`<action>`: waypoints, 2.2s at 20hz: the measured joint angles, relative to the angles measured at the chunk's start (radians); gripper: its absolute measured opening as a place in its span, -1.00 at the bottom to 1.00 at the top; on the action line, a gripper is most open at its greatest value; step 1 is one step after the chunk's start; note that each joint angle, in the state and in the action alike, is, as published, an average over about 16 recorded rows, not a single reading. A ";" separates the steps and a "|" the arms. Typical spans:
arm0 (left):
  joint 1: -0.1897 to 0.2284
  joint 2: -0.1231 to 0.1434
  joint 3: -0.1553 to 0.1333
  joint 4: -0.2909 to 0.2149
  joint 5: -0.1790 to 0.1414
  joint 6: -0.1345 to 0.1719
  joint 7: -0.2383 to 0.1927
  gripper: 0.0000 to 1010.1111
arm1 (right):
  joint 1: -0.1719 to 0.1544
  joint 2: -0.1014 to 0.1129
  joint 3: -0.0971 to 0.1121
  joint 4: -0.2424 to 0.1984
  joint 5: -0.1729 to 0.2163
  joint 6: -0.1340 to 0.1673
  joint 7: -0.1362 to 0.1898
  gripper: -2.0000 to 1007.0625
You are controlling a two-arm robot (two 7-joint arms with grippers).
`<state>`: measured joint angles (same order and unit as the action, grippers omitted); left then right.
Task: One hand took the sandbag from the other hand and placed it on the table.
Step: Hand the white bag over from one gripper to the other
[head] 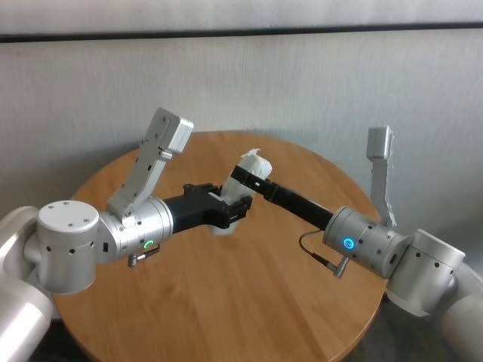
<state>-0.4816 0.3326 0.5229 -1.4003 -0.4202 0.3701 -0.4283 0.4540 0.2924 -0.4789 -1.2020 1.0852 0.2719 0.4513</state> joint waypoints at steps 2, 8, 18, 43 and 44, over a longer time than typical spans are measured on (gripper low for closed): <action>0.000 0.000 0.000 0.000 0.000 0.000 0.000 -0.02 | 0.002 0.000 -0.003 0.002 0.000 0.002 -0.001 0.99; 0.000 0.000 0.000 0.000 0.000 0.000 0.000 -0.02 | 0.003 0.001 -0.003 0.003 0.000 0.002 -0.001 0.92; 0.000 0.000 0.000 0.000 0.000 0.000 0.000 -0.02 | -0.001 0.002 0.000 -0.002 -0.001 0.001 -0.001 0.49; 0.000 0.000 0.000 0.000 0.000 0.000 0.000 -0.01 | -0.012 0.019 -0.004 -0.036 0.027 -0.009 -0.016 0.07; 0.000 0.000 0.000 0.000 0.000 0.000 0.000 0.00 | -0.013 0.020 -0.005 -0.038 0.031 -0.010 -0.016 0.07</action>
<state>-0.4815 0.3326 0.5229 -1.4003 -0.4202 0.3699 -0.4282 0.4415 0.3127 -0.4840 -1.2400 1.1157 0.2623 0.4349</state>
